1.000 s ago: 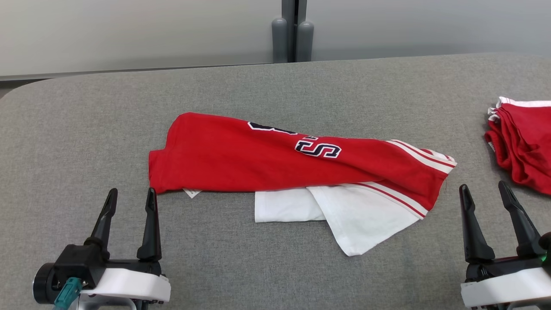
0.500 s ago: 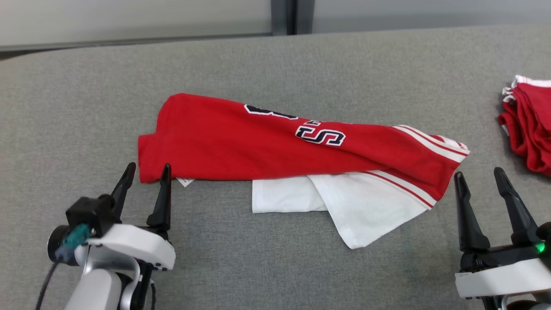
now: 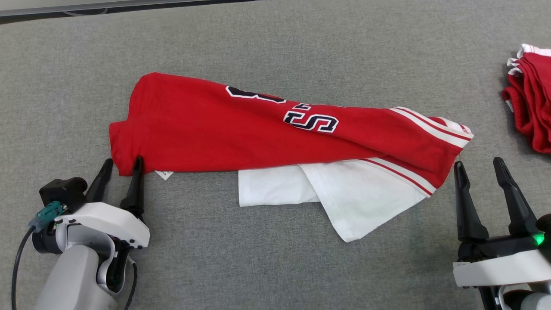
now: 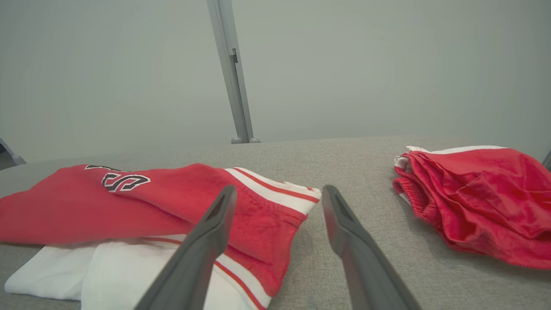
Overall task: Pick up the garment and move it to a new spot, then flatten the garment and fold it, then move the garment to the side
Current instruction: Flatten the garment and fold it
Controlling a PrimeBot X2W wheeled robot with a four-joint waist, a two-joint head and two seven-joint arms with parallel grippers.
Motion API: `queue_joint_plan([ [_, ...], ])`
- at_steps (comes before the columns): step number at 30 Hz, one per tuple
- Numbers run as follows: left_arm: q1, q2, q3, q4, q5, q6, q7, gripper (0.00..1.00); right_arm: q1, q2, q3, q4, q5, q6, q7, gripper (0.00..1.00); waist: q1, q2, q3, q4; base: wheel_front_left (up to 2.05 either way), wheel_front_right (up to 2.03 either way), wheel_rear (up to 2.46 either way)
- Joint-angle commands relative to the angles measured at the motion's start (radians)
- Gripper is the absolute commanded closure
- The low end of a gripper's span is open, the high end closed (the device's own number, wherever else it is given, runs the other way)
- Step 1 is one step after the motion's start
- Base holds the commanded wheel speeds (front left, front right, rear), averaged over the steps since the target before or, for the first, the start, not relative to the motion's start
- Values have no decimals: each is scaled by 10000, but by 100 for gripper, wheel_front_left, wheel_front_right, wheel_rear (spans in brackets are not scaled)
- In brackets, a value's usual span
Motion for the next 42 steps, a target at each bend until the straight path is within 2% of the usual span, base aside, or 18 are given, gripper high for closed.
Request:
queue_joint_plan([
  [1,-123,64,-39,138,65,-58,-166,100,-124,-46,-10,34,26,-4,-76,0,0,0,-5,25,0,0,0],
  [7,-111,158,-353,-163,446,-119,-736,100,-83,-96,-136,64,69,-4,-90,0,0,0,-112,191,0,0,0],
  [14,609,146,-513,-1726,723,265,-826,100,110,-60,-353,29,90,-4,-2,0,0,0,-423,453,0,0,0],
  [25,3247,-10,-1039,-6461,730,1373,976,100,489,-64,-687,-178,165,-2,190,0,0,0,-1037,1179,0,0,0],
  [29,3799,-53,-1129,-7483,687,1734,1551,100,545,-88,-625,-282,163,-4,297,0,0,0,-1104,1222,0,0,0],
  [35,3503,-48,-901,-6836,259,1695,1812,100,411,-68,-438,-455,136,-4,412,0,0,0,-902,934,0,0,0],
  [41,2437,-76,-517,-4937,-389,1287,1674,100,178,-3,-366,-512,183,-4,389,0,0,0,-309,486,0,0,0],
  [42,1937,-83,-364,-4257,-558,1142,1574,100,125,14,-342,-474,200,-4,355,0,0,0,-125,357,0,0,0],
])
